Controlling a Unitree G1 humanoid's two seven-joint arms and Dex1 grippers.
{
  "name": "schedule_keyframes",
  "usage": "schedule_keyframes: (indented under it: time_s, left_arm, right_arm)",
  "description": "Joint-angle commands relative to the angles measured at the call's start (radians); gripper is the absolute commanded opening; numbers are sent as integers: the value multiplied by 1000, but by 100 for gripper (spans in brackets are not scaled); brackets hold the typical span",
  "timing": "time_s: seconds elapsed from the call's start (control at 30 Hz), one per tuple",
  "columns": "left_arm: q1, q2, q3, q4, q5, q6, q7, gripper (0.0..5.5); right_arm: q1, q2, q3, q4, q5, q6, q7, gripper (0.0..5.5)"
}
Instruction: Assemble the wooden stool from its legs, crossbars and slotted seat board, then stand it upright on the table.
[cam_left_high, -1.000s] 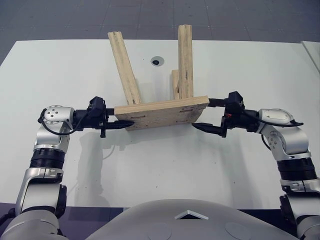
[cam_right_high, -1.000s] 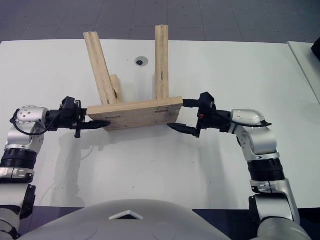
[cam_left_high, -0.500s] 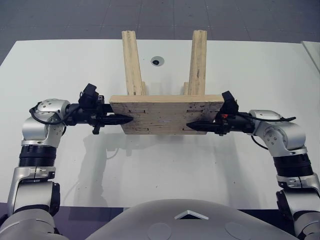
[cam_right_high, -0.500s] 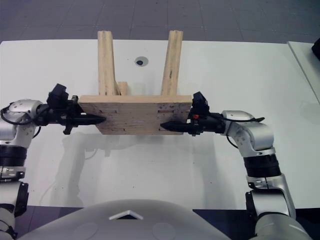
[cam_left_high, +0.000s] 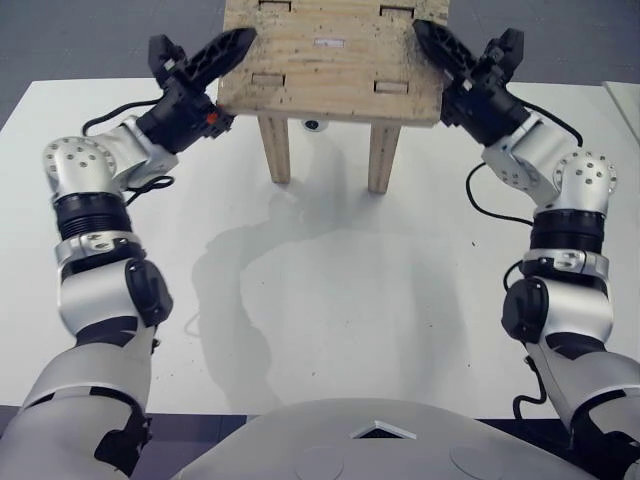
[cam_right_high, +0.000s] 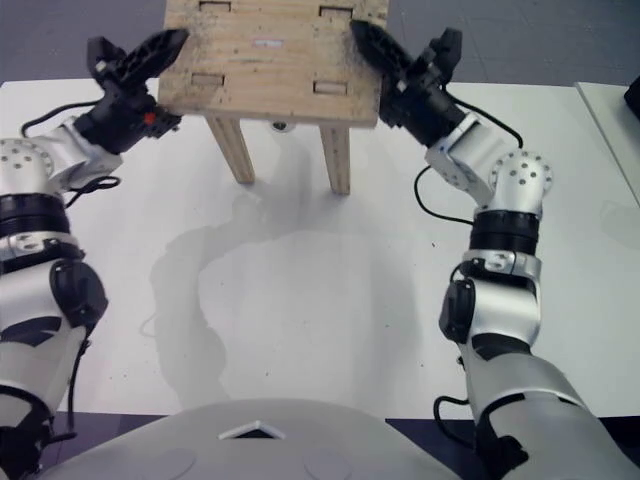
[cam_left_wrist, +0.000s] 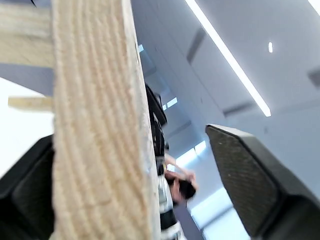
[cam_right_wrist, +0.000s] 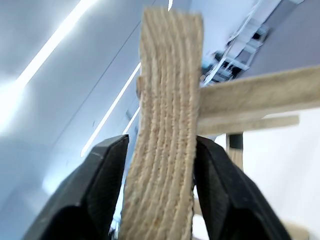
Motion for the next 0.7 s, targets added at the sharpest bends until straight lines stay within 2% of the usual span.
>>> schedule_keyframes:
  time_s: [0.03,0.13,0.2,0.33,0.43,0.53,0.6,0.7]
  left_arm:
    - [-131,-93,171,210,-22,-218,347,496]
    - [-145,-97,225,249,-13,-320,408,539]
    - [-141,-107,246,236,4,-388,427,540]
    - [-4,-162,224,-1,86,-515,492,540]
    - [194,-236,133,-316,265,-697,547,540]
    - [408,-250,-73,-601,565,-919,518,540]
    - [520,-249,-200,-737,754,-1032,528,540]
    - [631,-250,-319,-840,956,-1158,553,540]
  right_arm:
    - [-196,3,-95,320,-121,-174,-78,287]
    - [-220,-11,-126,372,-174,-219,-68,331]
    - [-226,-15,-154,397,-225,-262,-62,360]
    - [-125,10,-144,229,-372,-382,-92,422]
    - [49,68,-108,-71,-492,-459,-185,471]
    - [251,110,-12,-400,-665,-534,-257,525]
    - [382,99,120,-581,-839,-582,-267,539]
    - [527,111,263,-734,-1026,-625,-295,539]
